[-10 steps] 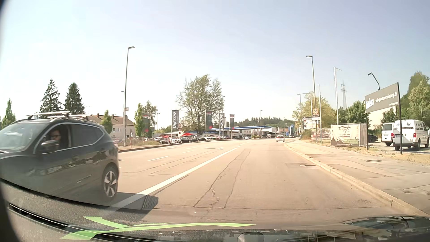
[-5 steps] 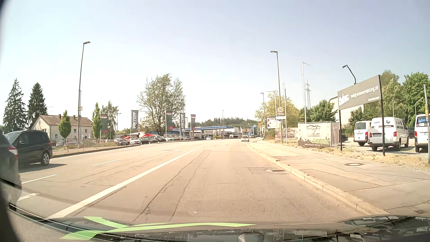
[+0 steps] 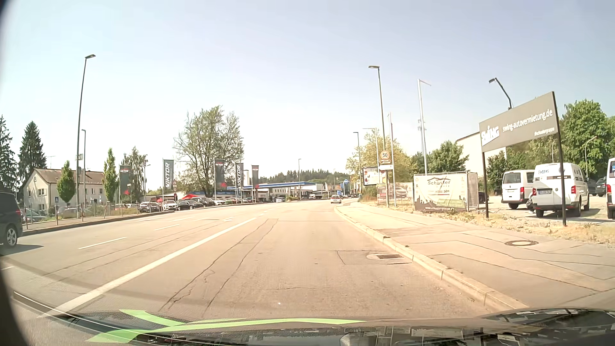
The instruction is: Follow the waypoints while adhering to traffic rules and regulations
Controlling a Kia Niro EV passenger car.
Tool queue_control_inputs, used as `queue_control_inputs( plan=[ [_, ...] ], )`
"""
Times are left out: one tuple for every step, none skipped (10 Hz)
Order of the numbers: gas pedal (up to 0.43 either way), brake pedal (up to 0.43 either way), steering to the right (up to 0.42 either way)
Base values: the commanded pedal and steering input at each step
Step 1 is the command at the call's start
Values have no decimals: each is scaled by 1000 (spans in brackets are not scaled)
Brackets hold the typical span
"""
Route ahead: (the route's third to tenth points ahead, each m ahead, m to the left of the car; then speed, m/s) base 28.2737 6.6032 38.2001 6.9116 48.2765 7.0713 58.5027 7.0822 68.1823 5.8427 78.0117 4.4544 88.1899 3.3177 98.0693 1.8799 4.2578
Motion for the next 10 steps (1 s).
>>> queue_control_inputs(
  plan=[
    [157, 0, -47],
    [169, 0, -60],
    [169, 0, -61],
    [169, 0, -61],
    [169, 0, -60],
    [150, 0, -58],
    [118, 0, -56],
    [118, 0, -56],
    [118, 0, -54],
    [118, 0, -53]
  ],
)
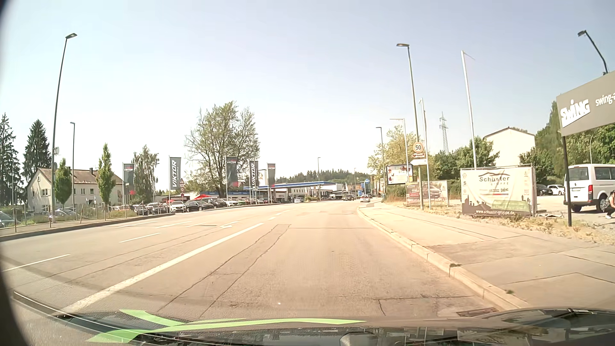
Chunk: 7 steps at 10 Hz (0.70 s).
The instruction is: Follow the waypoints while adhering to traffic rules and regulations
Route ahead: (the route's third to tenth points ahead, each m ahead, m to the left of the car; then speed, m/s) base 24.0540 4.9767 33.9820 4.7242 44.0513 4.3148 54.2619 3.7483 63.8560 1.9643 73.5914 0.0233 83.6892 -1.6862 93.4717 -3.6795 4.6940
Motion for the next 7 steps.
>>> queue_control_inputs(
  plan=[
    [118, 0, -53],
    [118, 0, -48],
    [118, 0, -36],
    [130, 0, -25],
    [130, 0, -19],
    [130, 0, -16],
    [130, 0, -13]
  ],
)
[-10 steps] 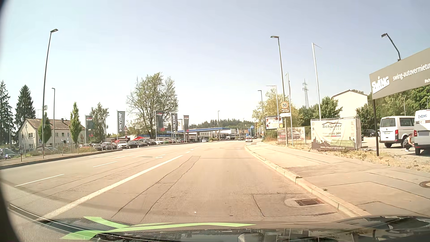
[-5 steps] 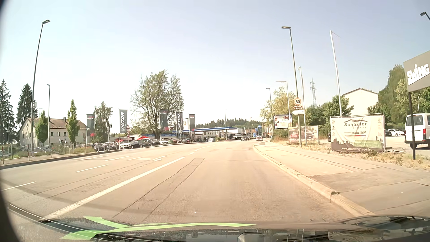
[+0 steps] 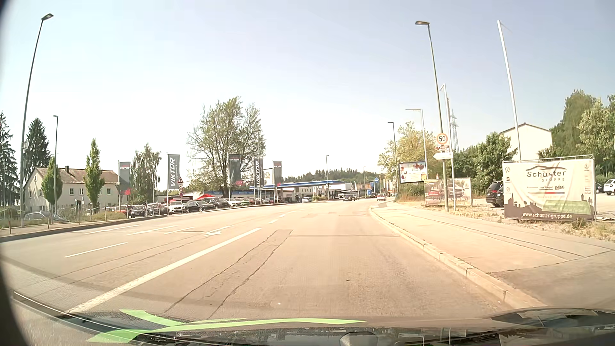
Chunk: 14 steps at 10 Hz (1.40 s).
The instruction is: Follow the waypoints while adhering to traffic rules and regulations
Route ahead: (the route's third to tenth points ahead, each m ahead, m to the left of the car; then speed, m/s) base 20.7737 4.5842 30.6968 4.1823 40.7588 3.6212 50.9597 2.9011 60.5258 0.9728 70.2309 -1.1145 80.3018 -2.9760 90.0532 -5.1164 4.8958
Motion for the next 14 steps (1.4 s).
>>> queue_control_inputs(
  plan=[
    [130, 0, -11],
    [150, 0, -7],
    [150, 0, -5],
    [150, 0, -4],
    [150, 0, -4],
    [150, 0, -4],
    [157, 0, -4],
    [169, 0, -3],
    [169, 0, -1],
    [169, 0, -1],
    [169, 0, -2],
    [169, 0, -1],
    [169, 0, -1],
    [169, 0, -1]
  ],
)
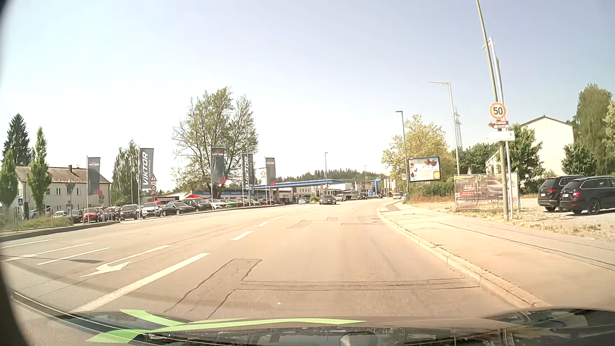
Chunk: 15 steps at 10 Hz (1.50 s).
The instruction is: Follow the waypoints while adhering to traffic rules and regulations
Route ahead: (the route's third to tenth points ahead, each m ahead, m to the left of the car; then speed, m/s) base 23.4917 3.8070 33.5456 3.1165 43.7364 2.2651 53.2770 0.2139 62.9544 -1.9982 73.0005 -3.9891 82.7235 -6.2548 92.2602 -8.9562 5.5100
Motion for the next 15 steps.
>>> queue_control_inputs(
  plan=[
    [169, 0, 0],
    [169, 0, 2],
    [169, 0, 4],
    [169, 0, 7],
    [169, 0, 9],
    [169, 0, 10],
    [169, 0, 8],
    [169, 0, 8],
    [169, 0, 8],
    [169, 0, 8],
    [169, 0, 8],
    [169, 0, 8],
    [169, 0, 8],
    [169, 0, 8],
    [169, 0, 8]
  ],
)
